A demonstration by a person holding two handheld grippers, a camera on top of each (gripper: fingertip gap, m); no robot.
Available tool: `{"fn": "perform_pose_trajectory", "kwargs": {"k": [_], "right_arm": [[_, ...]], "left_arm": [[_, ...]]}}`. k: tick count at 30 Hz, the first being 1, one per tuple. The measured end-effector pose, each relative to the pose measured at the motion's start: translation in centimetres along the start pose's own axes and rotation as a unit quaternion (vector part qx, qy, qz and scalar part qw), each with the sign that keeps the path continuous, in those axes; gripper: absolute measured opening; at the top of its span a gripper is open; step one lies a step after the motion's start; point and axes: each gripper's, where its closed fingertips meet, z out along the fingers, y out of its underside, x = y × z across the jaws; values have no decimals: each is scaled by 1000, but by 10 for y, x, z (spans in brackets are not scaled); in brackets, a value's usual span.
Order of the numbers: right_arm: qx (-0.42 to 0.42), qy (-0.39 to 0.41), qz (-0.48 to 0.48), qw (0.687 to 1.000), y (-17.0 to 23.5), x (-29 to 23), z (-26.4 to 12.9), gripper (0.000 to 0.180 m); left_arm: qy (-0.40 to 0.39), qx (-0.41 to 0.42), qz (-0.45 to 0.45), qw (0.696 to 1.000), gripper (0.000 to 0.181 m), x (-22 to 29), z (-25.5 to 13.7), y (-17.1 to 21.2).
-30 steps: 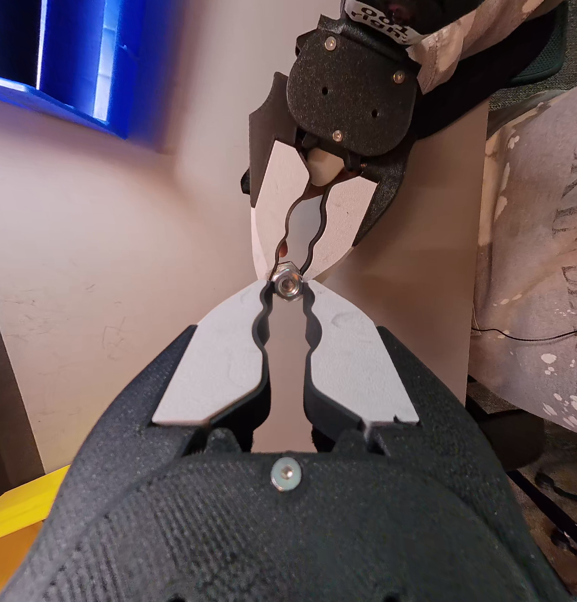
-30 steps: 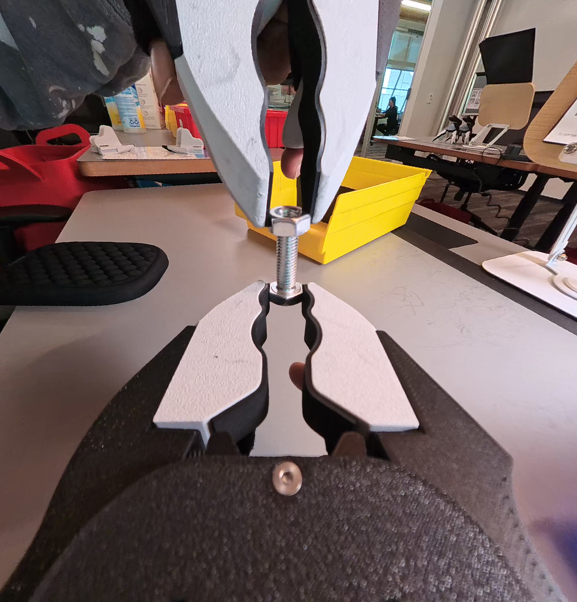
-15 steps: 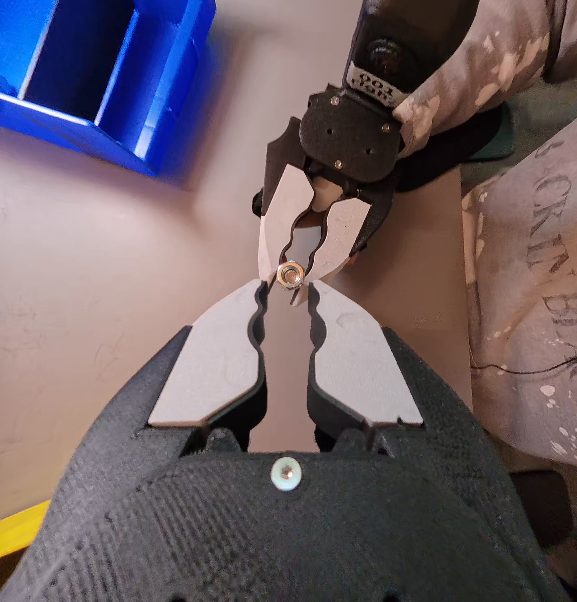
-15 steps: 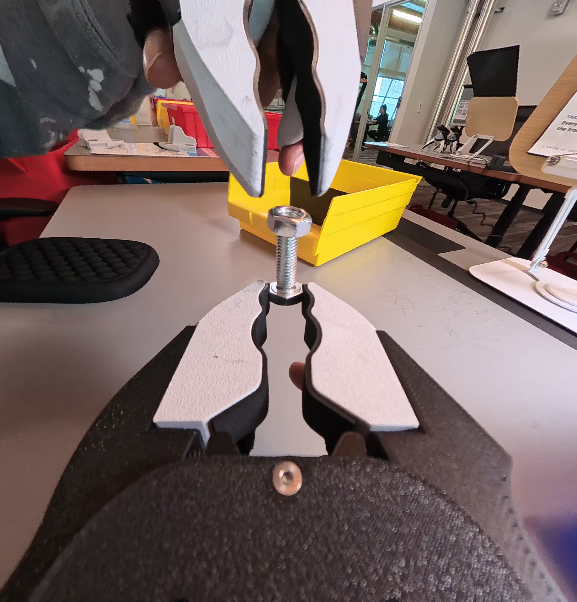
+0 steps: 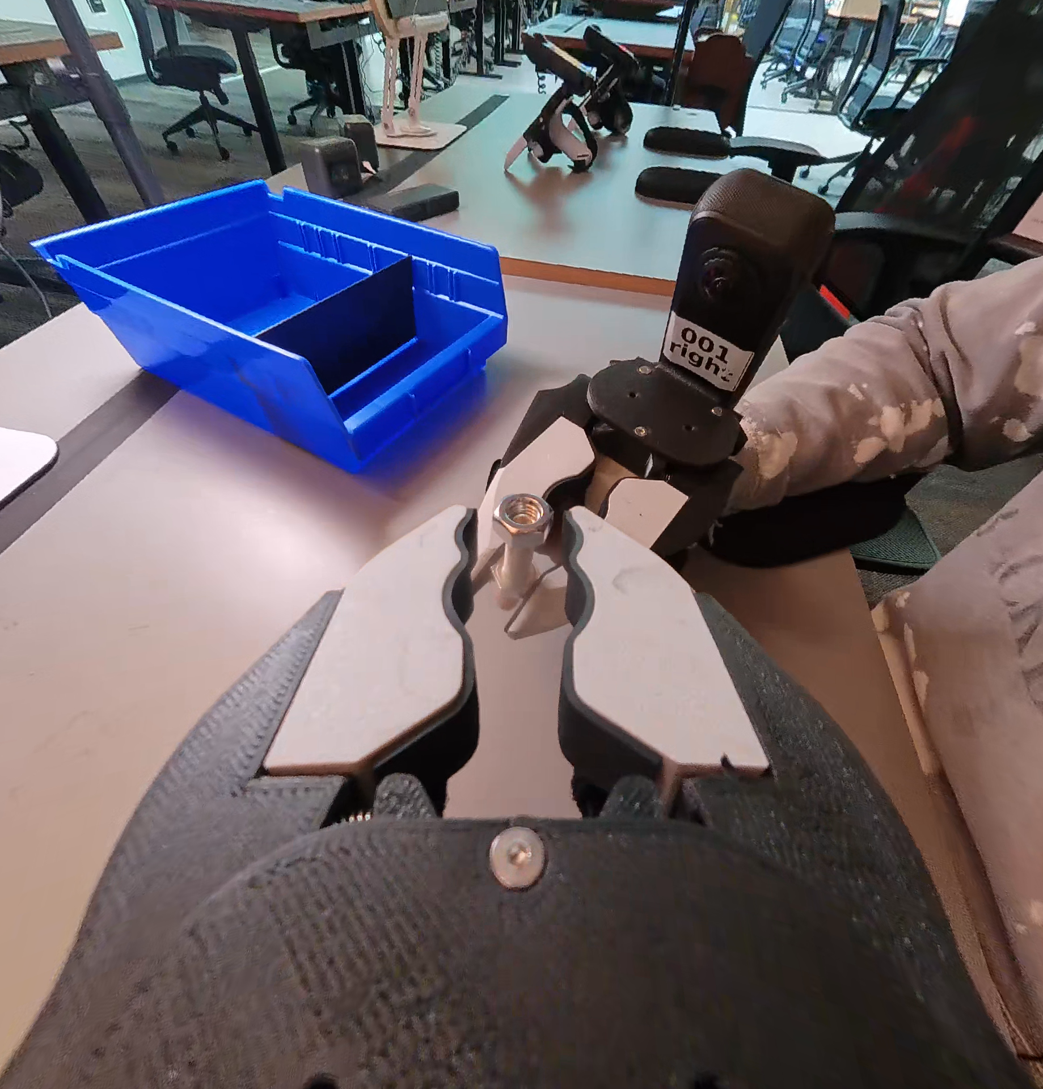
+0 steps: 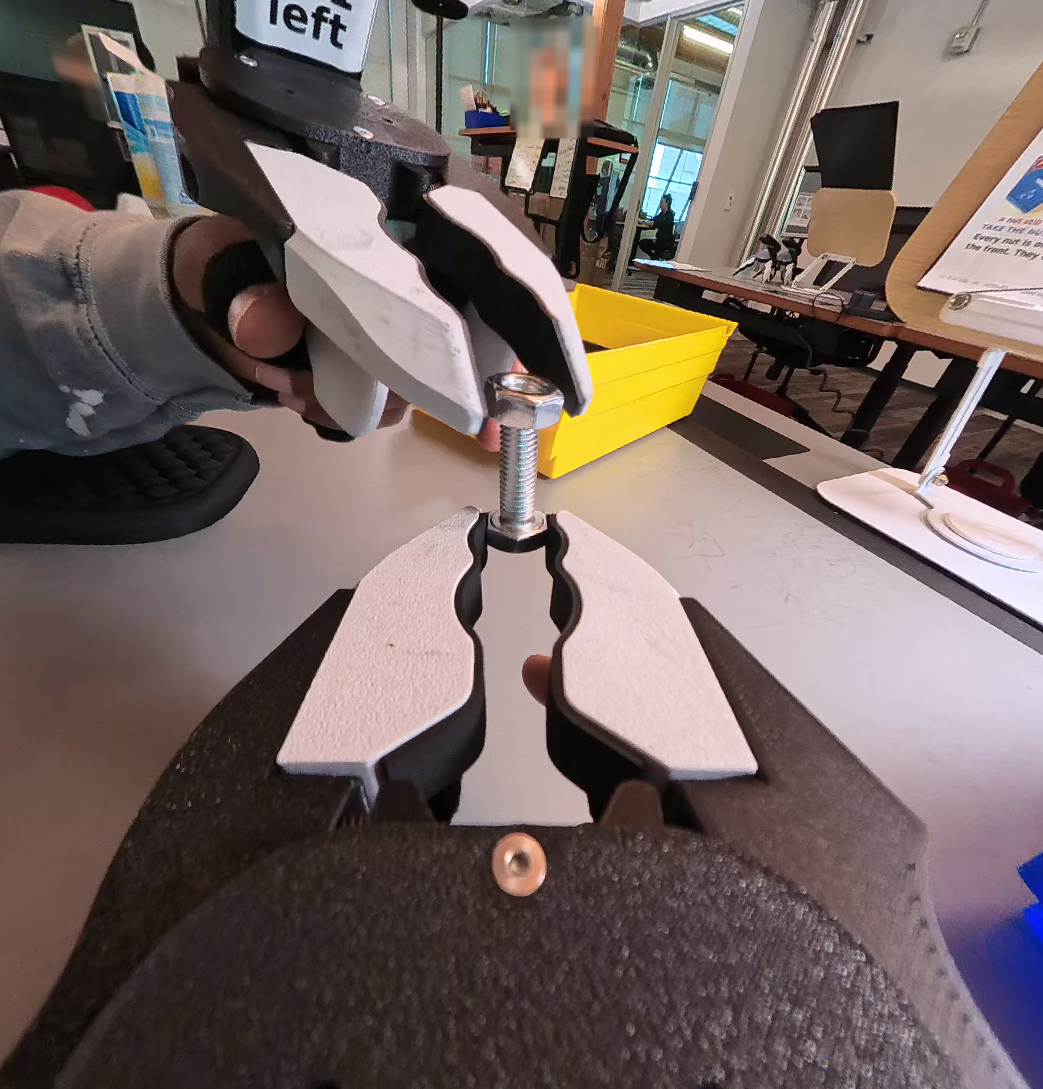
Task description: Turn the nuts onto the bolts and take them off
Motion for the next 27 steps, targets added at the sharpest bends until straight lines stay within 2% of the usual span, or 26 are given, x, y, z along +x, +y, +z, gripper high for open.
{"fn": "perform_pose_trajectory", "kwargs": {"k": [3,14,27], "right_arm": [[-4,1,0,1000,2,0,1,18],[15,-8,39,999,-2,3,-1,18],[-6,-73,12,997,5,-18,1,18]], "left_arm": [[4,14,-4,1000,20,0,1,-1],[-14,77,9,997,20,-2,2,-7],[55,-11,56,997,20,11,-10,9]]}}
